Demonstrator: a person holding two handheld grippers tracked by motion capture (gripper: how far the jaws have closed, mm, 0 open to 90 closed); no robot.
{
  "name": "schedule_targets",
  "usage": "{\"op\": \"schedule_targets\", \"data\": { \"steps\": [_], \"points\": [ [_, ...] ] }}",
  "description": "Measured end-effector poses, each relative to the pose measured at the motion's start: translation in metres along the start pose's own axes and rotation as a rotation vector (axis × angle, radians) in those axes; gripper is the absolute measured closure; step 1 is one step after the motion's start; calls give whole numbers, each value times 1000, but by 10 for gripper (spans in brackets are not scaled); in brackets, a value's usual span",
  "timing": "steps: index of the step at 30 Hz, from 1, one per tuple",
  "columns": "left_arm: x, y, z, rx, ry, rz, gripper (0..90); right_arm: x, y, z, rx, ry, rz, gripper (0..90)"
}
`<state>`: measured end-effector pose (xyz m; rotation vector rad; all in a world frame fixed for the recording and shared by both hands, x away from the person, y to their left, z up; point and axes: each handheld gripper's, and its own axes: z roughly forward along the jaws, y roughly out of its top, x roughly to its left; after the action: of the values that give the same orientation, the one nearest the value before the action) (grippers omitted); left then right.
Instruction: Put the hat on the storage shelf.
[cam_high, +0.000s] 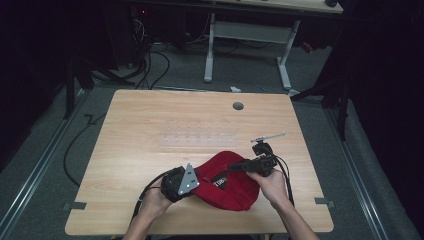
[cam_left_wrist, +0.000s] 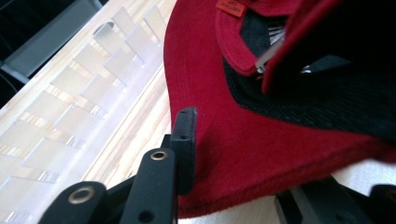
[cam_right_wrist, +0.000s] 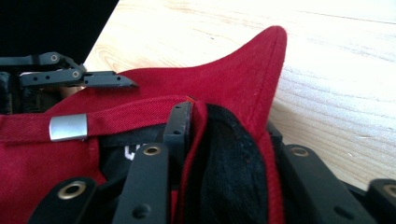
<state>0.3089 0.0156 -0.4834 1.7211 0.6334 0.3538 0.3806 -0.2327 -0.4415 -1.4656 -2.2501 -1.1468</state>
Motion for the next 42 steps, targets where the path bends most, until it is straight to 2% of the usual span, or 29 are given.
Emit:
{"op": "schedule_targets", "data": {
  "steps": [4, 8, 9, 10, 11, 13, 16, 17, 18, 20, 21, 22, 23, 24, 25, 26, 28, 29, 30, 31, 32, 35, 37, 38, 39, 42],
  "points": [
    [-2, 0, -2, 4, -20, 2, 715, -2, 0, 1, -7, 1, 5, 611],
    [-6, -1, -5, 21, -63, 8, 762, -4, 1, -1, -23, 6, 24, 552],
    [-6, -1, -5, 21, -63, 8, 818, -4, 1, -1, -23, 6, 24, 552],
    [-7, -1, -7, 31, -75, 1, 855, -5, 1, -4, -51, 13, 30, 545],
    [-7, -1, -7, 31, -75, 1, 855, -5, 1, -4, -51, 13, 30, 545],
    [-7, -1, -9, 28, -81, -6, 857, -8, 2, -9, -94, 25, 38, 519],
    [-10, 0, -10, 32, -85, 2, 858, -8, 2, -10, -103, 24, 36, 490],
    [-9, 1, -12, 32, -88, -11, 858, -8, 1, -13, -145, 26, 44, 462],
    [-9, 1, -12, 32, -88, -11, 858, -8, 1, -13, -145, 26, 44, 462],
    [-9, 2, -13, 22, -91, -25, 858, -9, 0, -18, -196, 23, 46, 447],
    [-9, 3, -16, 22, -90, -33, 858, -9, 0, -27, -257, 17, 46, 436],
    [-9, 3, -16, 22, -90, -33, 858, -9, 0, -27, -257, 17, 46, 436],
    [-7, 2, -17, 21, -81, -50, 858, -11, -2, -35, -311, 2, 44, 430],
    [-7, 2, -17, 21, -81, -50, 857, -11, -2, -35, -311, 2, 44, 430],
    [-5, 3, -19, 13, -83, -68, 858, -14, -4, -44, -354, -18, 42, 431],
    [-3, 3, -21, 6, -84, -86, 858, -14, -4, -44, -354, -18, 42, 431],
    [0, 5, -25, -9, -76, -113, 858, -18, -8, -53, -395, -39, 36, 428],
    [0, 5, -25, -9, -76, -113, 857, -18, -8, -53, -395, -39, 36, 428],
    [1, 5, -25, -10, -72, -121, 857, -21, -12, -53, -398, -79, 13, 418],
    [1, 5, -24, -7, -66, -126, 857, -21, -12, -53, -398, -79, 13, 418],
    [1, 3, -22, 4, -55, -136, 857, -26, -16, -49, -405, -103, -3, 405],
    [3, 1, -21, 10, -51, -155, 856, -32, -21, -46, -410, -117, -3, 405],
    [8, 2, -24, 5, -38, -180, 856, -40, -32, -46, -445, -117, 13, 411],
    [10, 2, -26, 4, -29, -184, 856, -40, -32, -46, -445, -117, 13, 411],
    [13, 4, -29, -7, -15, -198, 856, -46, -38, -50, -477, -120, 21, 411],
    [16, 6, -35, -34, -8, -224, 856, -52, -47, -48, -465, -198, -6, 407]
  ]
}}
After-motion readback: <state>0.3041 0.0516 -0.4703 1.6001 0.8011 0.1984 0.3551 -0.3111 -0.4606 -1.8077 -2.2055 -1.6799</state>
